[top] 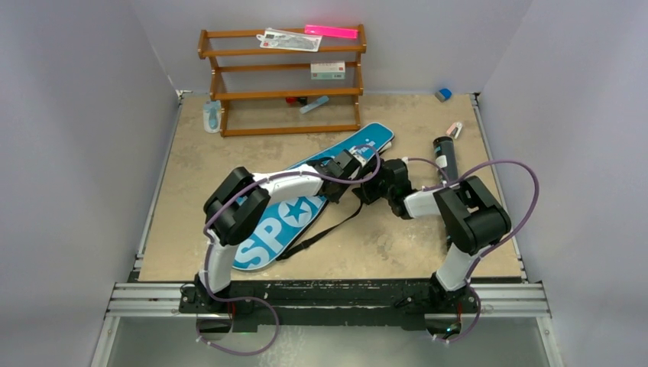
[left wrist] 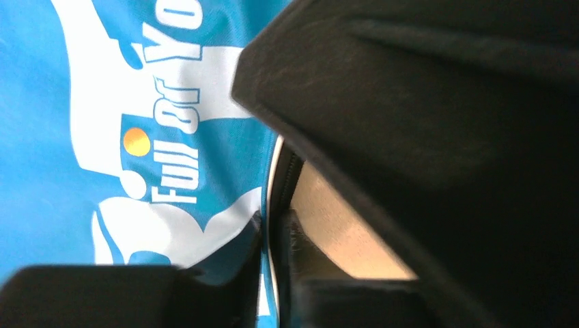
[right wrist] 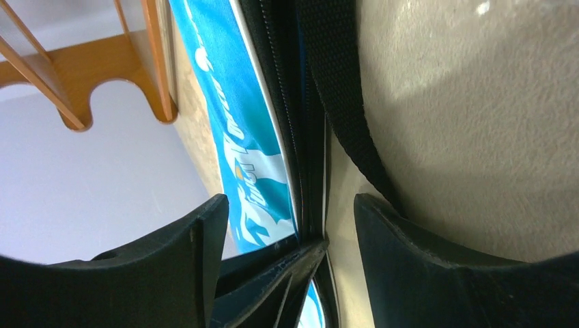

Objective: Pack up the badminton gear
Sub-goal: Adjust the racket bag at the center of the board, then zip the racket bag at the center of the board.

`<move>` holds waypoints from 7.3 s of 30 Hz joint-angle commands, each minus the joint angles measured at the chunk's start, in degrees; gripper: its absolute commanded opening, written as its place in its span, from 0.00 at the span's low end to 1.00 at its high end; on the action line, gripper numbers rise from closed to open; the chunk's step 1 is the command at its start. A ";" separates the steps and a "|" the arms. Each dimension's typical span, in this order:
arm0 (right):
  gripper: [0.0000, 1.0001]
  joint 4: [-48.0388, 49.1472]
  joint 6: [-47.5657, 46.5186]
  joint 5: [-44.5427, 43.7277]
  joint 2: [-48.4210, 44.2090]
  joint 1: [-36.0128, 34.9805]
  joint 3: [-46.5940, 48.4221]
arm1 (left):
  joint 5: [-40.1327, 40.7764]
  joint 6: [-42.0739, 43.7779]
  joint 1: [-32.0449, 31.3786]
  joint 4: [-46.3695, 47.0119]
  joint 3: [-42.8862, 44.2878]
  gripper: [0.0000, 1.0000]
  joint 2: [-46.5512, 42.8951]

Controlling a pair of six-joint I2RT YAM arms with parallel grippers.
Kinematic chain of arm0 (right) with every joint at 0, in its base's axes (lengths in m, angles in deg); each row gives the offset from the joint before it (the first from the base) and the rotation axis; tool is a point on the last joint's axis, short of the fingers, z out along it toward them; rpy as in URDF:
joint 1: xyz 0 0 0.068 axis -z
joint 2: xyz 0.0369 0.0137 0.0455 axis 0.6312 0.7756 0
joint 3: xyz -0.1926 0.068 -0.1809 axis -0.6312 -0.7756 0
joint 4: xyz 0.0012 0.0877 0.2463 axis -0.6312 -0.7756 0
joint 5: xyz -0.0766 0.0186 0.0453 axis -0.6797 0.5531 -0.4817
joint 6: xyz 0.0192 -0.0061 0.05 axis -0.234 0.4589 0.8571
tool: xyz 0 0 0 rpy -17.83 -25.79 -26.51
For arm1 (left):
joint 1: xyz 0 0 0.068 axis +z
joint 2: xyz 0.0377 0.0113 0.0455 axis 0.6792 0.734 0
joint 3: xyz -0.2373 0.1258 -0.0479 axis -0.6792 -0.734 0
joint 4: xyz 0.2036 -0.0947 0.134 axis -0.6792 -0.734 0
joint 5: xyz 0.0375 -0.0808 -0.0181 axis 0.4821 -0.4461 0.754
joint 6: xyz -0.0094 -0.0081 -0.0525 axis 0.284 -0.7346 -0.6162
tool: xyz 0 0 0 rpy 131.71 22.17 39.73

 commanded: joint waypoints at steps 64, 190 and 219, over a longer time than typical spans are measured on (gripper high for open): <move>0.00 -60.55 -20.99 -10.45 -9.35 9.09 44.76 | -9.02 9.24 -3.43 -9.08 -26.02 0.75 -61.19; 0.10 -4.43 -29.90 0.72 -32.66 -21.14 4.90 | -42.07 -6.39 11.07 1.45 -19.58 0.00 -53.87; 0.00 -36.45 -57.39 -10.66 -34.51 -11.11 17.70 | -25.43 -0.57 11.12 -11.46 -14.21 0.00 -57.54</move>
